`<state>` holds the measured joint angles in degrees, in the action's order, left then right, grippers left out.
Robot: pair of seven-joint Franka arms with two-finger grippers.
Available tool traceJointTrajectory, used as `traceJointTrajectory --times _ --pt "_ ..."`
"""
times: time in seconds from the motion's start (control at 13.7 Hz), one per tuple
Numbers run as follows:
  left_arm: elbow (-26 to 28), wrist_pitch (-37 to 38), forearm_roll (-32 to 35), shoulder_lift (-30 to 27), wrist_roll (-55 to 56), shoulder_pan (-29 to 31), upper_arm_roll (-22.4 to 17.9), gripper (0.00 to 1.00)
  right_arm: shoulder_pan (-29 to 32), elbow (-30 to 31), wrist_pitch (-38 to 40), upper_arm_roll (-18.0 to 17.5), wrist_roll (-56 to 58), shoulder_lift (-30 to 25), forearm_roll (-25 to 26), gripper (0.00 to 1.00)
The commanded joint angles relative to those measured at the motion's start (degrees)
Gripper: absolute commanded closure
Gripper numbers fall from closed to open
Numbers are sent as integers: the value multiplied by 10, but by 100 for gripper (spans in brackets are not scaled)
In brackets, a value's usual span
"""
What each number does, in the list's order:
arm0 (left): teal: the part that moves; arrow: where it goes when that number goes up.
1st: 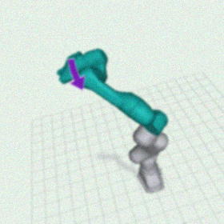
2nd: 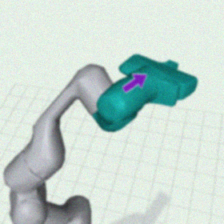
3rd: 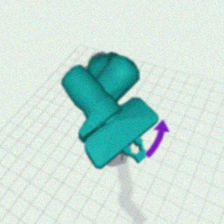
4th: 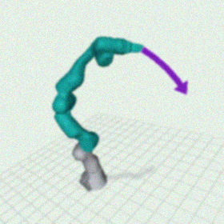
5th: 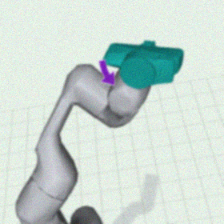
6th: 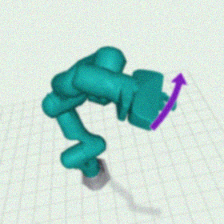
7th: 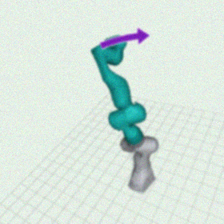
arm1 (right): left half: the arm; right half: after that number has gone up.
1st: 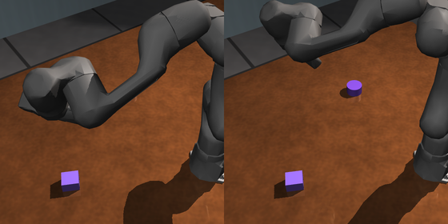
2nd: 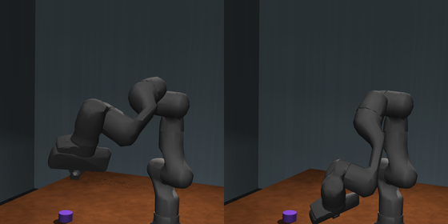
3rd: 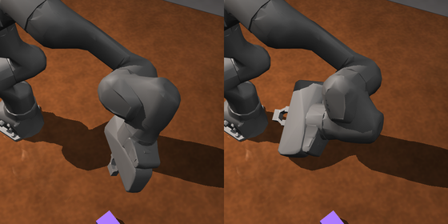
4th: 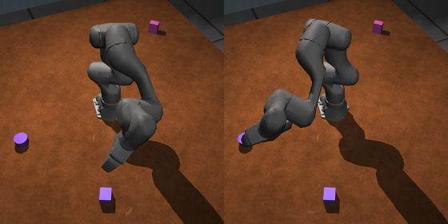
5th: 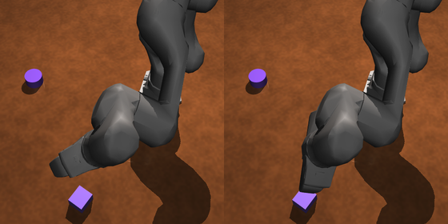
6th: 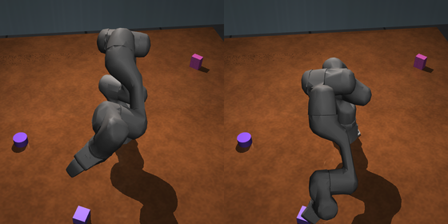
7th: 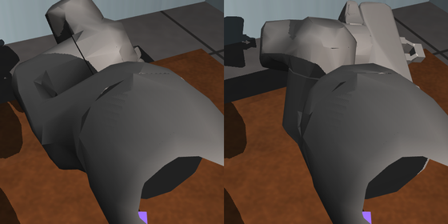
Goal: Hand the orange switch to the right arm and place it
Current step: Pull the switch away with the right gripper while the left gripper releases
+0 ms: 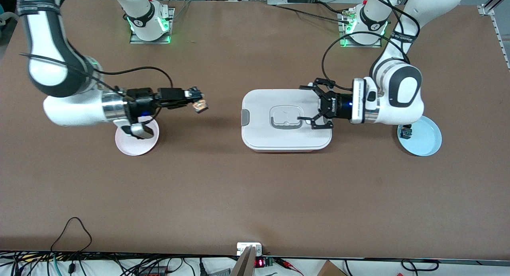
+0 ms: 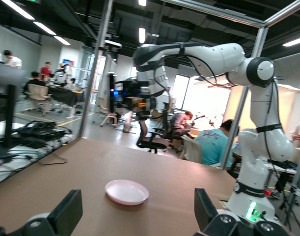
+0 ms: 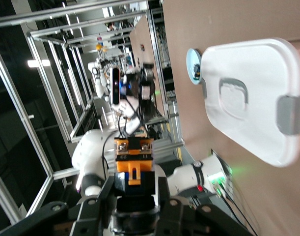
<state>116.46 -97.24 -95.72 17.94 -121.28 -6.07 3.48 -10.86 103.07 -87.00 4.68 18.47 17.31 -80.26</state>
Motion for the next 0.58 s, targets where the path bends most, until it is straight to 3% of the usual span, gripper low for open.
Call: traceJointTrajectory --times 0.0,0.36,0.51 --pt "29 25 14 -27 -30 6 -50 0 45 13 55 -9 11 -21 43 100" --pt "19 75 86 -28 -24 18 -103 0 59 2 56 -6 3 -37 148 100" --pt "18 83 154 -36 1 19 -126 0 56 -2 15 -6 -28 -67 253 100"
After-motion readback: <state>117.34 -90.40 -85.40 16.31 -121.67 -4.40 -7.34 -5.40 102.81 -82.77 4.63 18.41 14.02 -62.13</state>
